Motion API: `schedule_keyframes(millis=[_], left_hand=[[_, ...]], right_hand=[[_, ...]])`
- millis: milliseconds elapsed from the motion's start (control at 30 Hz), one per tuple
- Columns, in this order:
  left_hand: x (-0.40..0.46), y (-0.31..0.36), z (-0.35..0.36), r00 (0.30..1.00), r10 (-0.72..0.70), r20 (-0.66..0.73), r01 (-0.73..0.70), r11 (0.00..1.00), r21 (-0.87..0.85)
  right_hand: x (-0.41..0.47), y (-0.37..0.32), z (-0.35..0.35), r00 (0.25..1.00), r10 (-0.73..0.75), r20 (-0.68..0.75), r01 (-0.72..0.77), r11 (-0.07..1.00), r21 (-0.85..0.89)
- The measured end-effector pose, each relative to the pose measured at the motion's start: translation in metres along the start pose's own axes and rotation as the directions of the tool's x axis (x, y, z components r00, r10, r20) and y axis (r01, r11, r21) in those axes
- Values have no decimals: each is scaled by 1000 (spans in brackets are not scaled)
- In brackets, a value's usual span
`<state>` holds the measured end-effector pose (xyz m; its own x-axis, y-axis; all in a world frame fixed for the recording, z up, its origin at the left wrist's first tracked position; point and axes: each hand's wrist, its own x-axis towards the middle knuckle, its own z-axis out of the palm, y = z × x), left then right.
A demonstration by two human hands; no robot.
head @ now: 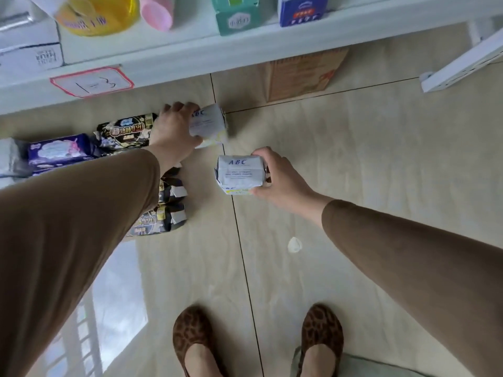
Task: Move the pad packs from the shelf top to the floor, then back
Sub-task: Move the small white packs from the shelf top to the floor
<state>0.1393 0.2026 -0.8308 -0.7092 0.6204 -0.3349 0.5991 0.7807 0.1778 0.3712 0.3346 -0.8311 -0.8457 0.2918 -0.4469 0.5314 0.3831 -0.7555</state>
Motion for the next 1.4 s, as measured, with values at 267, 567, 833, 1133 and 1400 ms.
schedule_keyframes(millis=[267,567,833,1133,1400], left_hand=[[13,-16,11,999,36,-21,-36,999,-2],[-62,-25,-23,995,101,2,-101,995,4],[-125,-51,-26,984,152,96,-151,988,-17],[-132,-63,-7,991,118,64,-114,992,-59],[-155,-30,-36,996,8,93,-2,998,-62]], right_hand=[[20,11,20,1000,14,-23,-14,1000,-3],[35,-29,24,999,-29,-37,23,988,-152],[72,-49,63,992,-64,-107,41,978,-204],[82,-44,79,970,-22,-244,-21,985,-173],[8,-61,39,976,132,-174,-167,965,-204]])
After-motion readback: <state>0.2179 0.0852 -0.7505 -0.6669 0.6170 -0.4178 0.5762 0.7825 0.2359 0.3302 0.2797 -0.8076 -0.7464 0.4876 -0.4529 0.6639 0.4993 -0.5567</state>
